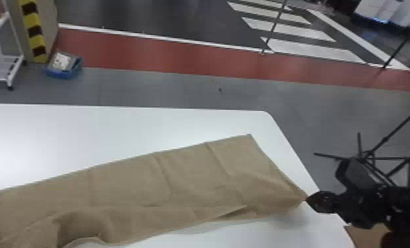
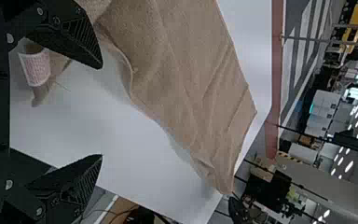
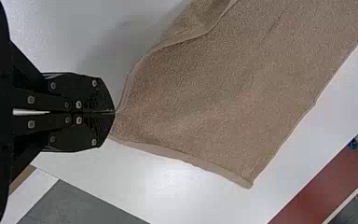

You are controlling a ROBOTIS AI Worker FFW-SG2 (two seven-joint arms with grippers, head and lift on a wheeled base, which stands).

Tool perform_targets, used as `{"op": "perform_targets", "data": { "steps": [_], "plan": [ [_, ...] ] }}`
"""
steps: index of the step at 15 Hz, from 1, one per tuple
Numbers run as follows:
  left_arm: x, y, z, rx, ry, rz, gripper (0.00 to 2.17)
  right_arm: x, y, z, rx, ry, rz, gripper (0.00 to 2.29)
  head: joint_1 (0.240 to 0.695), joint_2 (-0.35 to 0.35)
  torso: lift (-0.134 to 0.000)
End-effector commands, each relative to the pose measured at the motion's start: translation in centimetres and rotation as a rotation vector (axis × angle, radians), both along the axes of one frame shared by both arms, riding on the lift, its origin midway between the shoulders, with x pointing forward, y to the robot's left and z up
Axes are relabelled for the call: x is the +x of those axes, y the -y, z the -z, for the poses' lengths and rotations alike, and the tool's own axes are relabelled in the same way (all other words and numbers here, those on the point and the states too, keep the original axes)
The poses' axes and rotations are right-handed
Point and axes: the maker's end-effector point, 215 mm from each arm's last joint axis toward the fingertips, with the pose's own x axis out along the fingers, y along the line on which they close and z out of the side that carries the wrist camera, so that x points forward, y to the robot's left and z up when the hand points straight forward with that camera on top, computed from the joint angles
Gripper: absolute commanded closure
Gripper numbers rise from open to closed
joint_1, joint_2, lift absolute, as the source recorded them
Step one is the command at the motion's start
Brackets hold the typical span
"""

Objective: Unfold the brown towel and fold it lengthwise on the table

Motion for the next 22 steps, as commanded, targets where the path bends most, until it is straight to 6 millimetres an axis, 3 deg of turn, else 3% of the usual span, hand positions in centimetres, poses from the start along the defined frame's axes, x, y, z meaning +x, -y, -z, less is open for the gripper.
{"op": "perform_targets", "data": {
  "steps": [1,3,6,13,14,17,19,22],
  "plan": [
    [0.6,-3.2,1.2,0.028,-0.025,-0.049,0.23,0.0,-0.2,0.3,0.005,-0.001,0.001,1.68,0.695,-0.350,-0.109],
    [0.9,-5.6,1.8,0.045,-0.036,-0.086,0.23,-0.1,-0.4,0.6,0.010,-0.005,0.000,1.68,0.695,-0.350,-0.109],
    [1.7,-6.8,2.8,0.056,-0.073,-0.087,0.23,0.0,-0.6,0.6,0.008,-0.005,-0.004,1.68,0.695,-0.350,-0.109],
    [7.2,-10.9,2.8,0.070,-0.088,-0.190,0.23,0.0,-0.8,0.9,0.012,-0.004,-0.002,1.68,0.695,-0.350,-0.109],
    [7.1,-11.5,2.0,0.060,-0.077,-0.198,0.23,-0.2,-0.8,1.1,0.011,-0.008,-0.002,1.68,0.695,-0.350,-0.109],
    [4.2,-12.7,-0.6,0.048,-0.030,-0.211,0.22,-0.8,0.0,1.1,0.007,-0.012,0.015,1.68,0.695,-0.350,-0.109],
    [2.6,-11.7,-2.0,0.051,0.006,-0.172,0.23,-1.7,0.5,1.4,0.011,-0.017,0.033,1.68,0.695,-0.350,-0.109],
    [0.8,-8.6,-1.3,0.046,0.009,-0.080,0.24,-2.0,0.4,1.7,0.017,-0.018,0.039,1.68,0.695,-0.350,-0.109]
  ]
}}
